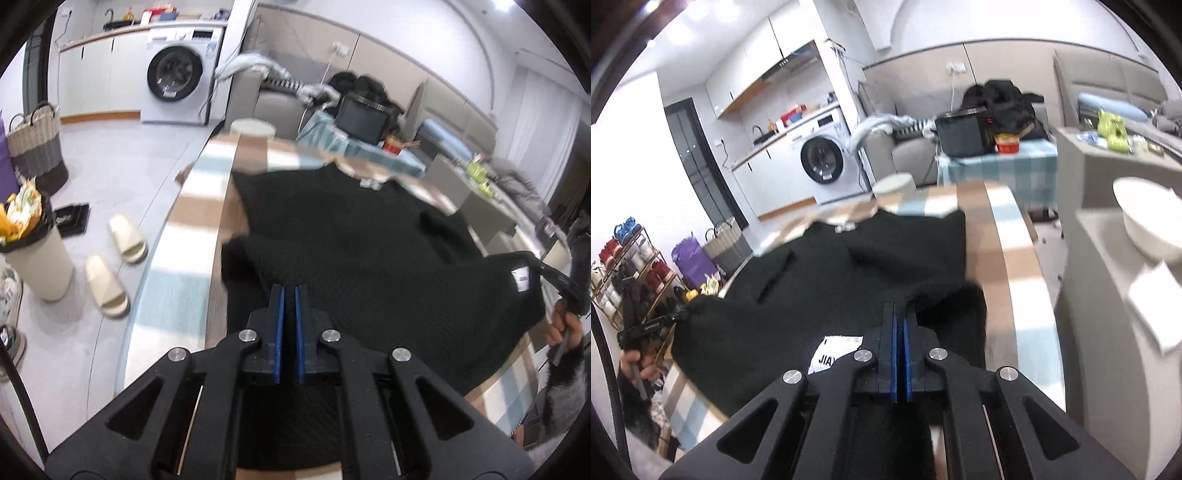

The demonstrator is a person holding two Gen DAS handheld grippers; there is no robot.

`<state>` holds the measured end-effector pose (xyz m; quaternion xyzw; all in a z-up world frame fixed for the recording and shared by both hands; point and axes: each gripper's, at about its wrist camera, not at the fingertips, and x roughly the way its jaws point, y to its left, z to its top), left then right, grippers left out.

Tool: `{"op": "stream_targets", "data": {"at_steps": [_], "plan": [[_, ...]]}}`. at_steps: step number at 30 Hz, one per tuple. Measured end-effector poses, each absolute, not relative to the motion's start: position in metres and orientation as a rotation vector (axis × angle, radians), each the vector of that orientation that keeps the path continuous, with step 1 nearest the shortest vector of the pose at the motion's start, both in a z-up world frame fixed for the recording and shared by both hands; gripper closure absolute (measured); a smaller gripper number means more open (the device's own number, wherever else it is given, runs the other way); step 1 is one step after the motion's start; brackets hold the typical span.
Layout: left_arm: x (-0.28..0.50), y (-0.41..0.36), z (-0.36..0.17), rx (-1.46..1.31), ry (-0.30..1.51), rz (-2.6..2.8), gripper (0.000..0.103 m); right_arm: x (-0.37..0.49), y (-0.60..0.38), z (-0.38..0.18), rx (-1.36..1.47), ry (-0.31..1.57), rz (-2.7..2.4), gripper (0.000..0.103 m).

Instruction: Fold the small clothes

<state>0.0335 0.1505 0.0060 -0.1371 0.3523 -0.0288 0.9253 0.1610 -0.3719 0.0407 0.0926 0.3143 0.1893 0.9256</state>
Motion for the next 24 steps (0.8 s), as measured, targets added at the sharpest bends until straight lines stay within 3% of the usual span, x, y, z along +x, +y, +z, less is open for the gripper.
{"op": "stream_targets", "data": {"at_steps": [6,11,13,15,17,24], "plan": [[0.069,0.168,0.015,-0.305,0.682,0.021,0.103,0.211,-0.358,0.028,0.176,0.663,0.211,0.1],[0.086,0.18,-0.009,-0.347,0.779,0.056,0.103,0.228,-0.363,0.002,0.225,0.794,0.222,0.096],[0.083,0.178,-0.019,-0.342,0.809,0.039,0.097,0.223,-0.369,-0.004,0.257,0.834,0.274,0.091],[0.078,0.175,-0.026,-0.328,0.831,0.022,0.075,0.215,-0.377,-0.008,0.271,0.858,0.308,0.085],[0.075,0.172,-0.033,-0.318,0.843,0.034,0.065,0.207,-0.378,-0.01,0.268,0.872,0.33,0.077],[0.072,0.158,-0.043,-0.308,0.864,-0.001,0.064,0.196,-0.377,-0.017,0.233,0.896,0.332,0.073]]}}
